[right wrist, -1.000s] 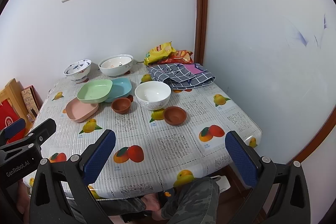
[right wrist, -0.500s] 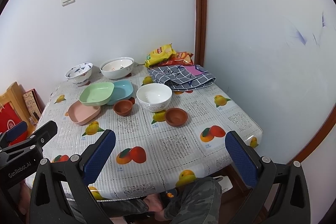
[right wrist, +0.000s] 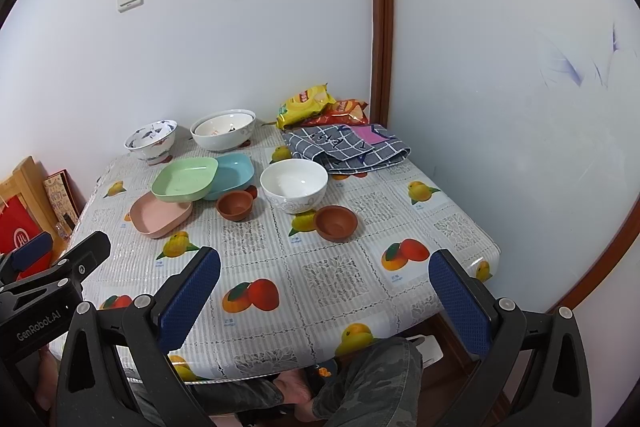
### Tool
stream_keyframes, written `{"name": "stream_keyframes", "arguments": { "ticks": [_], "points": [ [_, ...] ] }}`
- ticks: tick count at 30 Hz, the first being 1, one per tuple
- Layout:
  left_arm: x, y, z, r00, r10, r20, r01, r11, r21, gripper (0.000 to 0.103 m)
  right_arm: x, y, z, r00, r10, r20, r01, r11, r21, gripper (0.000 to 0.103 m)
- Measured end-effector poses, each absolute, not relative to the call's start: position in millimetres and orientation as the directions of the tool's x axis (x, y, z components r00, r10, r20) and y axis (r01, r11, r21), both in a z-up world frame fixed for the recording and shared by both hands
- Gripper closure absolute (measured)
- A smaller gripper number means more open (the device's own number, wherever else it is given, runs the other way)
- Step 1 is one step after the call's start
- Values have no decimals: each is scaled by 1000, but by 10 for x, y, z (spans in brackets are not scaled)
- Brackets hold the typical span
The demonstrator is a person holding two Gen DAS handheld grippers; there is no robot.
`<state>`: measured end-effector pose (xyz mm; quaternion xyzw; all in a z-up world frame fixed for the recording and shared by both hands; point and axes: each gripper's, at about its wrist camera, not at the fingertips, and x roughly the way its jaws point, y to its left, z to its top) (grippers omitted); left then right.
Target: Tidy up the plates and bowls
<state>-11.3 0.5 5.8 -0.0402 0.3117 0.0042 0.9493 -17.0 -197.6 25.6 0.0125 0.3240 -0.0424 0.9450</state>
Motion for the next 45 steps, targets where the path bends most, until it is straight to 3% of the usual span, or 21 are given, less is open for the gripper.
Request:
{"name": "stream_keyframes", "arguments": {
  "ticks": [45],
  "points": [
    [-15, 39, -27, 801, -27, -598, -26, 996, -80, 0, -149, -1944, 221, 786, -66, -615, 89, 996, 7, 0]
  ]
}}
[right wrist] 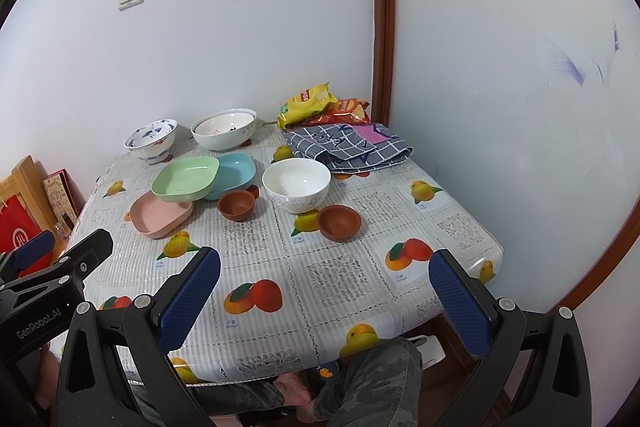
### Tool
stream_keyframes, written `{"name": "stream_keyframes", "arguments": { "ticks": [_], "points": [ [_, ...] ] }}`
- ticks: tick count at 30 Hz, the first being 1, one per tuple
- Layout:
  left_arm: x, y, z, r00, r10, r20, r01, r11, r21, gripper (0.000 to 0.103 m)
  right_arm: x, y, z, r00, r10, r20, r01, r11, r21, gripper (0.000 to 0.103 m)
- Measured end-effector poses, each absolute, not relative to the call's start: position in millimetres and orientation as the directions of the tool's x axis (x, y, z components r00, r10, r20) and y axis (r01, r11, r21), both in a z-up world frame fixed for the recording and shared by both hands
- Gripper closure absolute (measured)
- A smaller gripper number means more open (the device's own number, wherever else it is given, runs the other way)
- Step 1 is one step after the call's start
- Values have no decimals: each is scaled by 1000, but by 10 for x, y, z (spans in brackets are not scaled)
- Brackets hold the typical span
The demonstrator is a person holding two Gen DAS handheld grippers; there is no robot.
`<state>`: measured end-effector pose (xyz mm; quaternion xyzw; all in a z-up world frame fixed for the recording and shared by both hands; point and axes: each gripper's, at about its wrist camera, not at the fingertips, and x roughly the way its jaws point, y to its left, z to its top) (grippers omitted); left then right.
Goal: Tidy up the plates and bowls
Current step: 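Move the right tool to the green plate rim and close on it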
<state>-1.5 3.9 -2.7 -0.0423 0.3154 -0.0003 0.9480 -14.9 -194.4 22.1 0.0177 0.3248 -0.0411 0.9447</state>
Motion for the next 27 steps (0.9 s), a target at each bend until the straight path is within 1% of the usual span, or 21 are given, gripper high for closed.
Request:
{"name": "stream_keyframes", "arguments": {
  "ticks": [7, 14, 18, 23, 27],
  "points": [
    [198, 168, -182, 780, -38, -625, -34, 994, -102, 0, 14, -1895, 107, 783, -58, -620, 86, 996, 16, 0],
    [469, 324, -405, 744, -45, -667, -52, 991, -125, 1, 238, -1887, -61, 794, -21, -608, 78, 995, 68, 0],
    [617, 437, -488, 726, -42, -686, -70, 988, -135, 2, 394, -1833, -131, 794, -35, -606, 78, 996, 44, 0],
    [853, 569, -542, 704, -34, -709, -93, 986, -139, 6, 667, -1779, -214, 755, 44, -654, 22, 995, 93, 0],
    [1061, 663, -531, 695, -11, -719, -112, 986, -123, 8, 939, -1684, -235, 740, 61, -670, 3, 996, 94, 1]
  ]
}}
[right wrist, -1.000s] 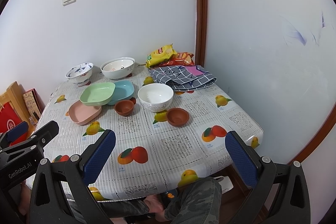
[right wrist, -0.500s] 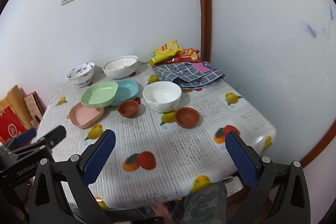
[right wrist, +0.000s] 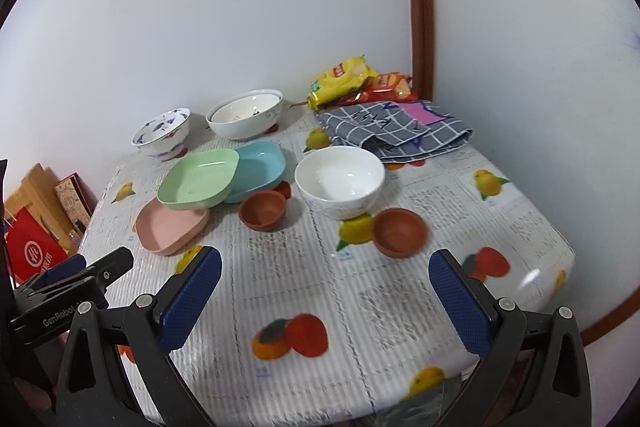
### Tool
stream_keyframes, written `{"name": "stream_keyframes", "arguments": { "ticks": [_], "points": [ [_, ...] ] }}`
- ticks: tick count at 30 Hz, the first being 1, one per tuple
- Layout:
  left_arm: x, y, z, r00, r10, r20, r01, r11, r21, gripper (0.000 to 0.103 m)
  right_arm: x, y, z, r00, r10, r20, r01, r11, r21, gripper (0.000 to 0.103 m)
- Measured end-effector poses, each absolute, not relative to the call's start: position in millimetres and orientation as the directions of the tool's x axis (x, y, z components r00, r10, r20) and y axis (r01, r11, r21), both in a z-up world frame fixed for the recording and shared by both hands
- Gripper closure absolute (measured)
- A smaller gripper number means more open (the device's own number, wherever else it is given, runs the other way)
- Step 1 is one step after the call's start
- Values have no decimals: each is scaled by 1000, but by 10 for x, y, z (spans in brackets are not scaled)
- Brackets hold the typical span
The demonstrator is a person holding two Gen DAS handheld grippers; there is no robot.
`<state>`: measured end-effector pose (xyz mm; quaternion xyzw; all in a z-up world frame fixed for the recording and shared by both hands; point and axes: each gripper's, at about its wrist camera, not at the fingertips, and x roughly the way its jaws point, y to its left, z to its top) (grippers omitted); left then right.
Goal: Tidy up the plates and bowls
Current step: 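Move the right tool to the green plate rim and close on it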
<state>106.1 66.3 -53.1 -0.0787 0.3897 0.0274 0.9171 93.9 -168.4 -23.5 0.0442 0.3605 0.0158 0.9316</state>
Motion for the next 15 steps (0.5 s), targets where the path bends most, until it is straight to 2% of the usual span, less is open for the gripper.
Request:
{"name": "stream_keyframes", "arguments": {
  "ticks": [6, 11, 15],
  "points": [
    [1363, 872, -508, 684, 18, -729, -149, 982, -115, 13, 1361, -1496, -270, 720, 87, -689, -32, 995, 92, 7],
    [1677, 1050, -531, 667, 46, -744, -178, 979, -99, 26, 1794, -1276, -300, 706, 122, -698, -78, 992, 95, 18],
    [1922, 1168, -545, 656, 65, -752, -196, 977, -86, 29, 2125, -1071, -289, 706, 133, -696, -108, 991, 81, 21]
  ]
}}
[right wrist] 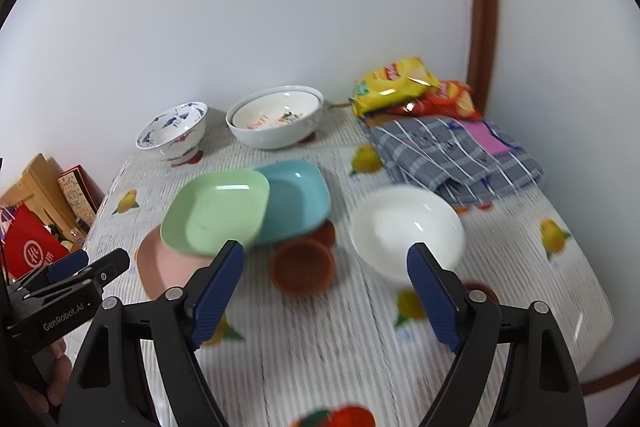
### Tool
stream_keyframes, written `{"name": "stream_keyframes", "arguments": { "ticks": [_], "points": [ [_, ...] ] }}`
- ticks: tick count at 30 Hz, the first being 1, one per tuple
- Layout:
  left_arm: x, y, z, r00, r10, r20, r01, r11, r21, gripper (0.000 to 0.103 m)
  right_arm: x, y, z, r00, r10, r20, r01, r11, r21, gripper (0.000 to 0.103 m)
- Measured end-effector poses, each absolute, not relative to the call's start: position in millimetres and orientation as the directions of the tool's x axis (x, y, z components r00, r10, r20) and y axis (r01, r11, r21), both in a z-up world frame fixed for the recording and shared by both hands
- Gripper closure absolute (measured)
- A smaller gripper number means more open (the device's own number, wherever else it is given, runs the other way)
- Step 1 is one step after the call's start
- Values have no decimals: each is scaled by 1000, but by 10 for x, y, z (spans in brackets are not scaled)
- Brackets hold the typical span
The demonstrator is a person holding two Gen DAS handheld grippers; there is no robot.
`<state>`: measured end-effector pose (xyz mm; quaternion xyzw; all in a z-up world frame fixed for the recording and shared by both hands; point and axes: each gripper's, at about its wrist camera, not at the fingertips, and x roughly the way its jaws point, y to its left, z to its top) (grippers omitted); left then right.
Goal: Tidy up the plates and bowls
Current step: 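Move the right tool to the green plate rim and close on it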
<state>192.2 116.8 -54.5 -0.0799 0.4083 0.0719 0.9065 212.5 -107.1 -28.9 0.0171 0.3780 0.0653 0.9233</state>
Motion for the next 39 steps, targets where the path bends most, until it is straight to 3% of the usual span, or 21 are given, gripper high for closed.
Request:
{"name": "stream_keyframes", "arguments": {
  "ticks": [4, 10, 15, 17, 27, 33, 39],
  "points": [
    [2160, 1246, -579, 651, 78, -755, -195, 979, -67, 34, 2452, -856, -294, 705, 171, -689, -156, 984, 85, 23],
    [2467, 1280, -667, 646, 92, -758, -193, 980, -45, 34, 2905, -610, -394, 699, 187, -690, -190, 979, 73, 30],
    [2739, 1302, -824, 627, 94, -773, -198, 979, -42, 34, 3182, -511, -634, 671, 194, -716, -203, 976, 74, 30],
    [2847, 1312, -906, 620, 76, -781, -187, 981, -53, 41, 3260, -498, -738, 647, 223, -729, -214, 971, 106, 31],
    [3182, 1383, -1198, 564, 35, -825, -164, 984, -71, 48, 3411, -451, -1122, 612, 274, -742, -211, 961, 181, 38],
    [3244, 1379, -1319, 563, 27, -826, -158, 984, -76, 55, 3427, -414, -1234, 590, 245, -770, -201, 967, 154, 42],
    [3244, 1408, -1344, 570, 19, -822, -165, 982, -92, 74, 3462, -380, -1342, 564, 241, -790, -214, 966, 142, 60]
  ]
}}
